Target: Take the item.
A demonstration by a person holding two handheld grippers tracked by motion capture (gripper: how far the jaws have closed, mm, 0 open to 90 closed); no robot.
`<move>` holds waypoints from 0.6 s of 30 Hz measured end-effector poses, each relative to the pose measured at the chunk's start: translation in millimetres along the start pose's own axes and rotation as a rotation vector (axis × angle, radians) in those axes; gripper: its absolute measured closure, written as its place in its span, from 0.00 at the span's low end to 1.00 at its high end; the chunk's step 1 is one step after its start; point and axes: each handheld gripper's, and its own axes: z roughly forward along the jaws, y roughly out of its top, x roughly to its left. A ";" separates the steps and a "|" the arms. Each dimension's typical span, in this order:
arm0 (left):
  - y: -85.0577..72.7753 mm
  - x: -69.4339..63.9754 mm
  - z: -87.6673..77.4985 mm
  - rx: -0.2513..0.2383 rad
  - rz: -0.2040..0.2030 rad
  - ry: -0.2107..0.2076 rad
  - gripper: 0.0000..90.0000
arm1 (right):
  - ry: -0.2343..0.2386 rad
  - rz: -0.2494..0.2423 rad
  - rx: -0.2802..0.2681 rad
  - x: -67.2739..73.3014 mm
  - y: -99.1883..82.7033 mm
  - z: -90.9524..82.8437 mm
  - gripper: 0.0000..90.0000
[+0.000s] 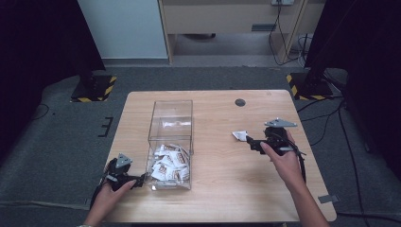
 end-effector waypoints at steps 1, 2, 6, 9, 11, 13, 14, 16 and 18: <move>0.0 0.0 0.0 0.000 0.000 0.000 0.00 | -0.002 -0.003 0.002 -1.2 -3.3 -1.7 0.08; 0.0 0.0 0.0 0.000 0.000 0.000 0.00 | -0.002 0.003 0.001 -2.6 -7.4 -3.8 0.08; 0.0 0.0 0.0 0.000 0.000 0.000 0.00 | -0.006 0.002 0.010 -6.1 -20.4 -8.9 0.09; 0.0 0.0 0.0 0.000 0.000 0.000 0.00 | -0.013 -0.005 0.022 -7.9 -29.9 -11.2 0.09; 0.0 0.0 0.0 0.000 0.000 0.000 0.00 | -0.011 0.001 0.028 -8.1 -35.8 -12.2 0.09; 0.0 0.0 0.0 0.000 0.000 0.000 0.00 | -0.010 0.003 0.028 -7.6 -41.0 -12.8 0.09; 0.0 0.0 0.0 0.000 0.000 0.000 0.00 | -0.007 0.000 0.034 -7.5 -42.7 -13.0 0.09; 0.0 0.0 0.0 0.000 0.000 0.000 0.00 | -0.002 -0.004 0.039 -6.5 -47.2 -13.3 0.08; 0.0 0.0 0.0 0.000 0.000 0.000 0.00 | 0.000 -0.003 0.040 -5.6 -51.3 -13.2 0.08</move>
